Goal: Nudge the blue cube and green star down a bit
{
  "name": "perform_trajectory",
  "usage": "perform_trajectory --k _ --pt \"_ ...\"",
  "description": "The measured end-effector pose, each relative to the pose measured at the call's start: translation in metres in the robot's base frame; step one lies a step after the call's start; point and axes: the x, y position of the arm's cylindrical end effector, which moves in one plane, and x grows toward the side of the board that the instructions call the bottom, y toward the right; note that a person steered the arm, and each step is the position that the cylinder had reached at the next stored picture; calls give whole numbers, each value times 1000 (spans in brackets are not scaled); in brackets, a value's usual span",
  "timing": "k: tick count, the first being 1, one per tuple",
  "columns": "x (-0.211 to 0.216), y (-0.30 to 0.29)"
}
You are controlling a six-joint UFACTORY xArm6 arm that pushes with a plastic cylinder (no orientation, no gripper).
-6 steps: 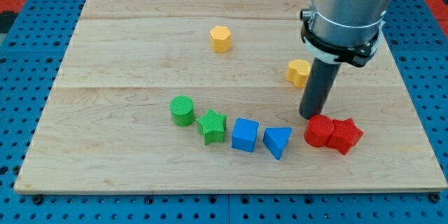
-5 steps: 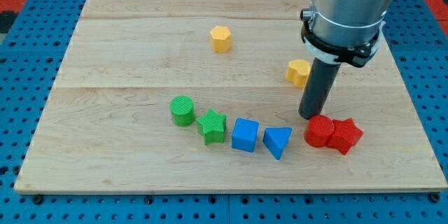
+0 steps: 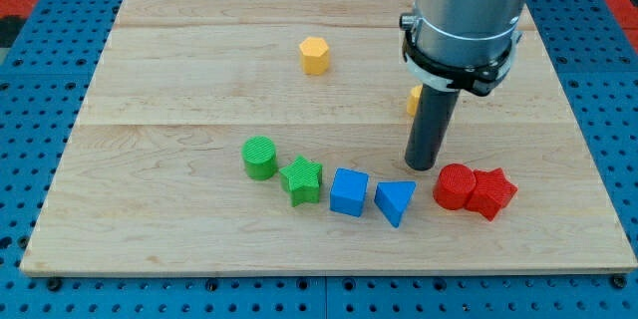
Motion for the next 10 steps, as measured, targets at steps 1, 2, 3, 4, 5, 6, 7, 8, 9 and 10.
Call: perform_trajectory --k 1,2,3,4,5,6,7,8,9,10 --pt "0 -14" --pt "0 -26" --pt "0 -32" --pt "3 -33" --pt "13 -42" --pt "19 -55" --pt "19 -75" --pt "19 -96" --pt "19 -122" --pt "17 -137"
